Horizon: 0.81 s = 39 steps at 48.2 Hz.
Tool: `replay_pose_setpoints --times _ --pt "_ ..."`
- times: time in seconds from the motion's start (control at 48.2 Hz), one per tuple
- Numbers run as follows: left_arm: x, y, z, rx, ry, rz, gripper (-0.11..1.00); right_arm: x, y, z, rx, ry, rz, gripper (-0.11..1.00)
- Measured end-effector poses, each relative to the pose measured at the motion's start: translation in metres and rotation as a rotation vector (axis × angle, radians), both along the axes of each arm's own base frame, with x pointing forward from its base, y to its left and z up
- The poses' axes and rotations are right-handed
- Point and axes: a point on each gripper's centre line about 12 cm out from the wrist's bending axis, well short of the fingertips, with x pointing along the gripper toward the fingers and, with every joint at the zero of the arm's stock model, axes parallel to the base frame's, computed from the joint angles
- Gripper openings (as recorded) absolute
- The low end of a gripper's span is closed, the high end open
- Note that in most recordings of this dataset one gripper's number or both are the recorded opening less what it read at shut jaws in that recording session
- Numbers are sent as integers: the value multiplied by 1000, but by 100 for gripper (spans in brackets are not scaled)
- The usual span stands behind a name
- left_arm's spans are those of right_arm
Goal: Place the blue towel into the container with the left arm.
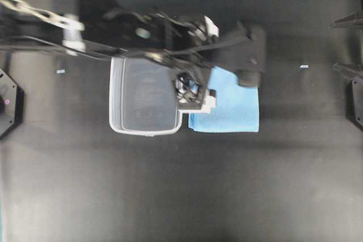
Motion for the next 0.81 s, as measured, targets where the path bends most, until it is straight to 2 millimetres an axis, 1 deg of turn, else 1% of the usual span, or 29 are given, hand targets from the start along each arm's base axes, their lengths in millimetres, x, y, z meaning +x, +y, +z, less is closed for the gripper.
replay_pose_setpoints --times 0.187,0.374,0.415,0.602,0.706,0.81 --pt "24 -4 -48 -2 26 -9 90 0 0 -1 2 3 0 79" --pt "37 -1 -80 -4 3 -3 90 0 0 -1 2 3 0 79" --pt "38 0 -88 -3 6 -4 90 0 0 -1 2 3 0 79" --pt "37 8 -111 -3 29 7 90 0 0 -1 0 2 -2 79" --pt "32 9 -125 -4 61 9 90 -1 0 0 2 0 -1 79" --pt "28 8 -135 -5 78 8 90 -1 0 0 1 -2 0 79"
